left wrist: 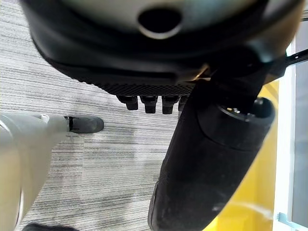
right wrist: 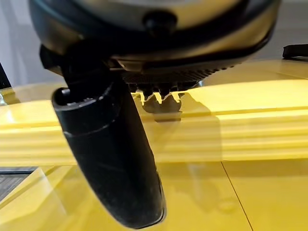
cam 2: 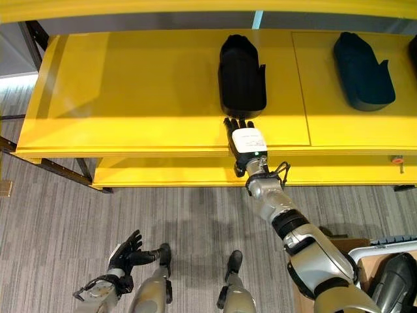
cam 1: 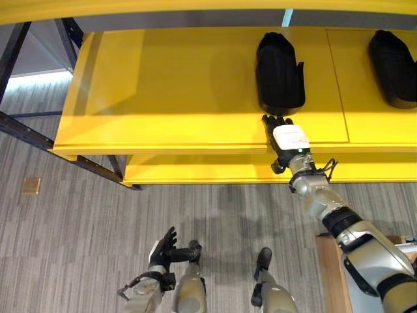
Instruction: Move parts from the plastic box to the shelf.
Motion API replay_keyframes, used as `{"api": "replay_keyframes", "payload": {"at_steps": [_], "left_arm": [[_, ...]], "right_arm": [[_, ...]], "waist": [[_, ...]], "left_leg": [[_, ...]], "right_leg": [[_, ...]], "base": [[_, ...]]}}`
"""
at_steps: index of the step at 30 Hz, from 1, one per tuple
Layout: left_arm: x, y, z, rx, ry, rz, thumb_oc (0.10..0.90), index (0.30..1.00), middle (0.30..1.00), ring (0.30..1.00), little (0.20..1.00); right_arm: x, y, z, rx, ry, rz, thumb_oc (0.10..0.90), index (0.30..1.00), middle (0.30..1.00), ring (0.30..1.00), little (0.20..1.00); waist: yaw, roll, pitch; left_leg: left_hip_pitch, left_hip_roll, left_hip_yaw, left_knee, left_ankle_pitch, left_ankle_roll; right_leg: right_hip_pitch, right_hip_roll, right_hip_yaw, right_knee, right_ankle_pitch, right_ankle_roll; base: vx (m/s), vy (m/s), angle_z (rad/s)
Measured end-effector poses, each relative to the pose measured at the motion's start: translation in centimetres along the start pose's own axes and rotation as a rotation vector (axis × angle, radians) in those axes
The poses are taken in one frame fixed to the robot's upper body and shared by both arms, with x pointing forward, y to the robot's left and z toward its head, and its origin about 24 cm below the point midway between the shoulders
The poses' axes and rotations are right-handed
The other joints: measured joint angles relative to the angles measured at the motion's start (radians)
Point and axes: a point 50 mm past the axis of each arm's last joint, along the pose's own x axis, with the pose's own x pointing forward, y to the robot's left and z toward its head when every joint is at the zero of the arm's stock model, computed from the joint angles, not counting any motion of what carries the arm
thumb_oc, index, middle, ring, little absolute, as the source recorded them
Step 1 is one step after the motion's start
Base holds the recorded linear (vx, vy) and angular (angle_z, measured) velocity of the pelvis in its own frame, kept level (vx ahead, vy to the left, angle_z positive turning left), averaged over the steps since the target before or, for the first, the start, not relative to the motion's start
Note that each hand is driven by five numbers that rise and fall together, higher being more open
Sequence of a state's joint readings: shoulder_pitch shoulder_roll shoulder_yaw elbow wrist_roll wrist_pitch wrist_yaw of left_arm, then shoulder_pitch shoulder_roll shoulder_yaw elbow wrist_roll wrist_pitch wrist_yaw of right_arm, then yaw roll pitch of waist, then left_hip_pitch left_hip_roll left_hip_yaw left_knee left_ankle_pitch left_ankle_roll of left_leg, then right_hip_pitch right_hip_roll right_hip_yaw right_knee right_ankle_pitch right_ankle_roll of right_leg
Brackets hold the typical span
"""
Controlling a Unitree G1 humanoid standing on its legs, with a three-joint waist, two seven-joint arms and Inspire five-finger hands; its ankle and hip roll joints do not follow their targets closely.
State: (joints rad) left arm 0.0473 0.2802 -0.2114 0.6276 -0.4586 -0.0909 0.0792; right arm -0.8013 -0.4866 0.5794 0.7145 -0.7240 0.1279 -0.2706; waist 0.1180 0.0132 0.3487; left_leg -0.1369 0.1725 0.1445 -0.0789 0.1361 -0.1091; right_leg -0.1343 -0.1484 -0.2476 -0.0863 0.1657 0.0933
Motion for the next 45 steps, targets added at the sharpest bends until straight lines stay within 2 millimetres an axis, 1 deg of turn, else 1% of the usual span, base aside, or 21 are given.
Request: {"api": "replay_keyframes", "payload": {"at_steps": [10,16,26,38,41,45], "left_arm": [[0.0,0.4,0.2,0.007,-0.004,0.006,0.9,1.0,1.0,1.0,1.0],[0.0,0.2,0.1,0.016,-0.001,-0.003,0.9,1.0,1.0,1.0,1.0],[0.0,0.1,0.1,0.018,-0.002,-0.006,0.9,1.0,1.0,1.0,1.0],[0.2,0.0,0.5,0.019,-0.013,-0.009,0.9,1.0,1.0,1.0,1.0],[0.2,0.0,0.5,0.018,-0.014,-0.009,0.9,1.0,1.0,1.0,1.0],[0.2,0.0,0.6,0.015,-0.015,-0.005,0.9,1.0,1.0,1.0,1.0]], "right_arm": [[0.2,0.0,-0.3,-0.015,0.011,-0.008,0.9,1.0,1.0,1.0,1.0],[0.3,0.0,-0.6,-0.013,0.024,-0.008,0.9,1.0,1.0,1.0,1.0],[0.3,0.0,-0.5,-0.003,0.024,-0.008,0.9,1.0,1.0,1.0,1.0],[0.1,0.2,-0.8,-0.002,0.023,0.004,0.9,1.0,1.0,1.0,1.0],[-0.6,1.2,-0.7,0.021,0.028,0.024,0.9,1.0,1.0,1.0,1.0],[-2.8,3.2,0.0,0.149,0.036,0.042,0.9,1.0,1.0,1.0,1.0]], "waist": [[0.003,0.002,0.001],[0.008,0.002,0.001],[0.003,0.003,0.002],[0.003,0.003,0.002],[0.003,0.003,0.002],[-0.006,0.003,0.001]], "left_leg": [[-0.002,0.0,-0.004,0.0,0.0,-0.001],[-0.003,-0.001,-0.006,0.0,0.001,-0.001],[-0.003,-0.001,-0.006,0.0,0.001,-0.001],[0.004,-0.001,-0.007,0.001,0.002,0.0],[0.021,-0.001,-0.007,0.001,0.002,0.0],[0.041,0.0,-0.006,0.001,0.001,0.001]], "right_leg": [[0.0,-0.001,-0.003,0.0,0.0,0.0],[0.0,-0.001,-0.004,0.0,0.0,0.0],[0.0,-0.001,-0.005,0.0,0.0,0.0],[0.007,-0.001,-0.005,0.0,0.0,0.0],[0.025,0.0,-0.005,0.0,0.0,0.0],[0.044,0.0,-0.005,0.0,-0.002,0.001]], "base": [[0.0,0.0,0.0],[0.0,0.0,0.0],[0.0,0.0,0.0],[0.0,0.0,0.0],[0.0,0.0,0.0],[0.0,-0.008,0.0]]}}
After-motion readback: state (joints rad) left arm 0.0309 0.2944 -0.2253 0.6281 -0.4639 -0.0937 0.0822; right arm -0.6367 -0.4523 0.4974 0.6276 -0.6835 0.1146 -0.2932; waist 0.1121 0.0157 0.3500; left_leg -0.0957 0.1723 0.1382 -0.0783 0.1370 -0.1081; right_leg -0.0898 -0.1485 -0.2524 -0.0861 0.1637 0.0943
